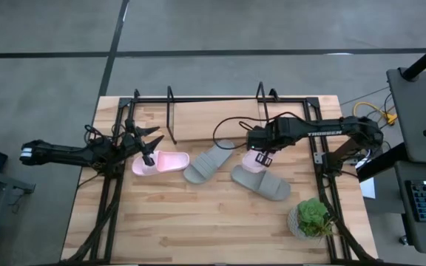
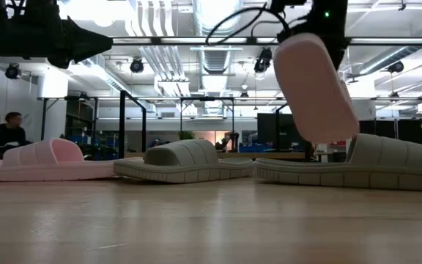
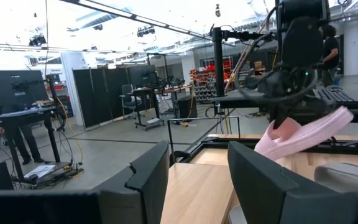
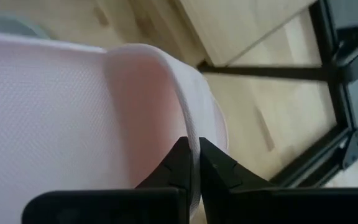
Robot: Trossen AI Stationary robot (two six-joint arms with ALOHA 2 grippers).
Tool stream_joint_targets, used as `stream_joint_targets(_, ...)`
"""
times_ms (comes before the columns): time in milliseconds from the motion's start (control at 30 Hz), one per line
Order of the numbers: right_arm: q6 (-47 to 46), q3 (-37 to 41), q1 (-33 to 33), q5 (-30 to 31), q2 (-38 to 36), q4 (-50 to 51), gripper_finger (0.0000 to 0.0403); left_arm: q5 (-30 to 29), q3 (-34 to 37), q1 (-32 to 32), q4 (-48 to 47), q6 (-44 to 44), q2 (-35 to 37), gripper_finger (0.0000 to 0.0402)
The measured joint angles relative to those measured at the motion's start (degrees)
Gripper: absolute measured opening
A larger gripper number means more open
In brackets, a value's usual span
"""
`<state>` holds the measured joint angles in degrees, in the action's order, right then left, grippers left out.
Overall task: Pick and place slides into the shelf
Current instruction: Put the right pink slides on the shelf
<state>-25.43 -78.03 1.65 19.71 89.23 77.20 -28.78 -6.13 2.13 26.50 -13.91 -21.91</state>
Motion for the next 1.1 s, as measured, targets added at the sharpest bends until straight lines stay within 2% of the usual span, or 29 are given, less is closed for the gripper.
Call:
stream_joint_targets(233, 2.1, -1.5, -1.3, 0.8, 0.0, -3.4, 0.0009, 0.0, 0.0, 0.0, 0.0, 0.0, 0.0, 0.0151)
stream_joint_targets(767, 10.9, -5.1, -3.5, -3.6, 0.0, -14.3, 0.0009, 0.0, 0.0, 0.0, 0.0, 0.0, 0.0, 0.0151)
stream_joint_targets(1100, 21.4, -5.1, -3.5, -2.6, 0.9, -24.9, 0.0009, 0.0, 0.0, 0.0, 0.0, 0.1, -0.1, 0.0151)
